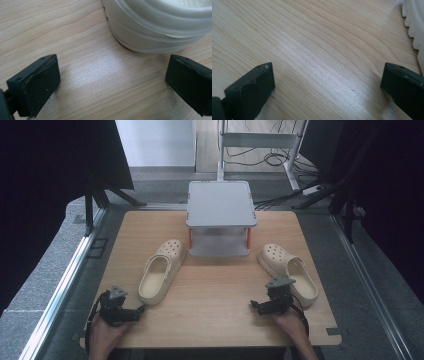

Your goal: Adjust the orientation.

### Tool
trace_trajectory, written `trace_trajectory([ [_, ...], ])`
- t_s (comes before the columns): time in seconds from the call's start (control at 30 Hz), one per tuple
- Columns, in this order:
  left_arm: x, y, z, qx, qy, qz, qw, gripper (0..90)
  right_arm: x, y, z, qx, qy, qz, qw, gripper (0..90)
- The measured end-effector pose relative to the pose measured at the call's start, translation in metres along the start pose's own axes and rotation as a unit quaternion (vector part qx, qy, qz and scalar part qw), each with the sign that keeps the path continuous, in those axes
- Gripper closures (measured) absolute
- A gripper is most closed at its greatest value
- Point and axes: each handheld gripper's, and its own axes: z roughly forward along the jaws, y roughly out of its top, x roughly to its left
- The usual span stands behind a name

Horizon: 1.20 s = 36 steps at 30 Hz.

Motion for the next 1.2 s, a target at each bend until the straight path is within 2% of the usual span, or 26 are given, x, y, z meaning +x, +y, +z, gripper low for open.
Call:
trace_trajectory([
  [0.8, 0.000, 0.000, 0.000, -0.001, 0.001, -0.003, 1.0000, 0.0, -0.001, 0.000, 0.000, -0.002, 0.000, 0.001, 1.0000, 0.0],
  [0.9, 0.000, 0.000, 0.000, -0.001, 0.001, -0.003, 1.0000, 0.0, -0.001, 0.001, -0.002, 0.003, -0.002, 0.005, 1.0000, 4.2],
  [0.93, 0.000, 0.000, 0.000, -0.001, 0.001, -0.003, 1.0000, 0.0, -0.002, 0.002, -0.005, 0.007, 0.003, 0.012, 0.9999, 9.4],
  [1.03, 0.000, 0.000, 0.000, -0.001, 0.001, -0.003, 1.0000, 0.0, -0.004, 0.004, -0.008, 0.004, 0.016, 0.026, 0.9995, 10.9],
  [1.2, 0.000, 0.000, 0.000, -0.001, 0.001, -0.003, 1.0000, 0.0, -0.001, 0.015, -0.016, -0.001, 0.026, 0.009, 0.9996, 9.3],
])
